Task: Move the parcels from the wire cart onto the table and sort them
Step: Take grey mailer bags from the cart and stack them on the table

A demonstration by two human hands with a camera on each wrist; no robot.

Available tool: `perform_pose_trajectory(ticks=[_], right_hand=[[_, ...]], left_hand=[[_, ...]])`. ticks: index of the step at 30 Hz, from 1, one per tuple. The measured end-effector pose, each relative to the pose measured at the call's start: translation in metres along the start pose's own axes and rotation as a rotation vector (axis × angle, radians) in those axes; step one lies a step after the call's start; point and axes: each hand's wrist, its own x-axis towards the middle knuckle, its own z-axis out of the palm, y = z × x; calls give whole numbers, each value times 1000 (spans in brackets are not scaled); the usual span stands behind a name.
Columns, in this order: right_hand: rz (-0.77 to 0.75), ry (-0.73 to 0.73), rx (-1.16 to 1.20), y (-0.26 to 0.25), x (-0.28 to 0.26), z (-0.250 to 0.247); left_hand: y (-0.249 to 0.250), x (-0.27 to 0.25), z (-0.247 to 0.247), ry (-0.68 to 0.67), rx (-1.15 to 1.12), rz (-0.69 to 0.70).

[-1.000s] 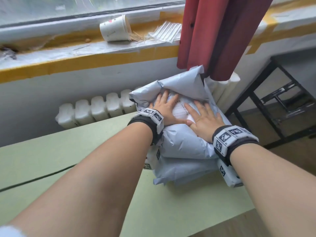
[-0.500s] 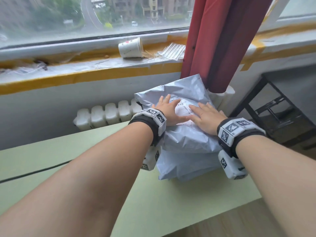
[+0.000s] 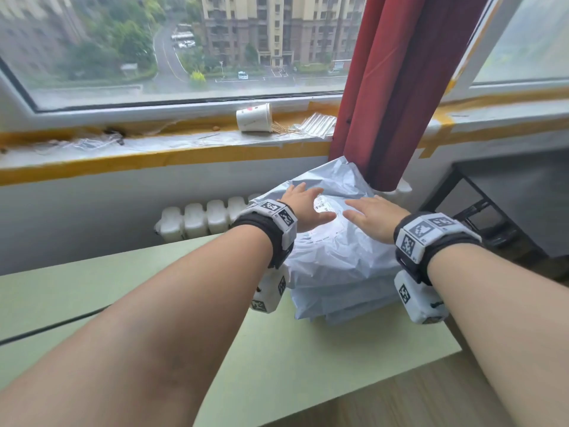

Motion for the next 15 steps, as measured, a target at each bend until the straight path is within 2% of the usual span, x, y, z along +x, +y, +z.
perform_pose_trajectory(ticks=[7,15], right_hand=[[-55,51,-26,-40,-2,-12],[-55,85,-17,-64,5,14]], left_hand=[[-21,-34,-26,104,-41,8],[-61,-63,-26,153,-124,-100]])
